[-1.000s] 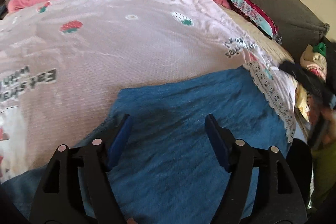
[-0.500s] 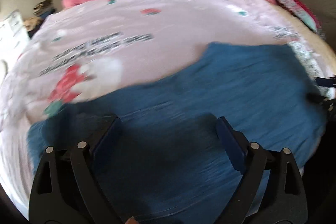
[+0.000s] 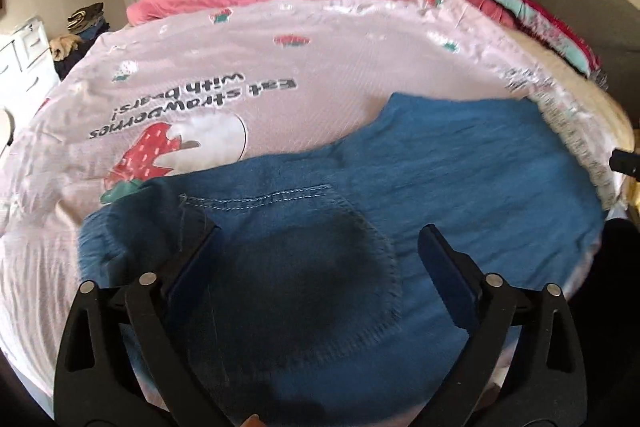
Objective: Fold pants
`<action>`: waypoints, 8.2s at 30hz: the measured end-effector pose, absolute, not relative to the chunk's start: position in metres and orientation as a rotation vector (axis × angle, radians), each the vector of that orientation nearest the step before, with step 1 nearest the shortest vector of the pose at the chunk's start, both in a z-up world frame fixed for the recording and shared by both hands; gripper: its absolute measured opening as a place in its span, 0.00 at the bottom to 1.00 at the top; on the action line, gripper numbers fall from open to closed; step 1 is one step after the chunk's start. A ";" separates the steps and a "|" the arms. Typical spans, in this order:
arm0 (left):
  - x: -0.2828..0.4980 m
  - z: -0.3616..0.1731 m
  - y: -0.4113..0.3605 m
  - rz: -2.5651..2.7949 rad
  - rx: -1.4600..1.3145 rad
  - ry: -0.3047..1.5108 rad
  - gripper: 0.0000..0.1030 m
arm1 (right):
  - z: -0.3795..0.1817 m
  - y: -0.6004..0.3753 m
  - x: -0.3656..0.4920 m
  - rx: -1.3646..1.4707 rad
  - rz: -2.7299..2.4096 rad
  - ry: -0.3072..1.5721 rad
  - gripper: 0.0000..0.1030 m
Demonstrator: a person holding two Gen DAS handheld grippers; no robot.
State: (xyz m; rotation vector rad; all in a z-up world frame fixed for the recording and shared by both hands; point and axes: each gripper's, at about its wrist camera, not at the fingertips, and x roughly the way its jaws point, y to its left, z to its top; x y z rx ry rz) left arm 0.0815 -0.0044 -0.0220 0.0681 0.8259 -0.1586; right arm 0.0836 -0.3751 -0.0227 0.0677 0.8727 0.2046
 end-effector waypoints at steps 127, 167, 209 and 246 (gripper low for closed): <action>0.207 -0.056 0.011 -0.525 -0.359 0.995 0.24 | -0.058 -0.104 0.058 -0.269 0.777 0.847 0.33; 0.022 -0.002 0.027 -0.217 -0.113 0.851 0.85 | -0.033 -0.247 0.057 0.060 0.539 0.853 0.75; 0.009 -0.044 0.122 -0.171 -0.533 0.862 0.55 | 0.018 0.029 0.156 -0.388 0.986 0.952 0.96; 0.037 -0.036 0.083 -0.334 -0.662 0.859 0.78 | 0.025 -0.024 0.181 -0.095 1.149 1.043 0.37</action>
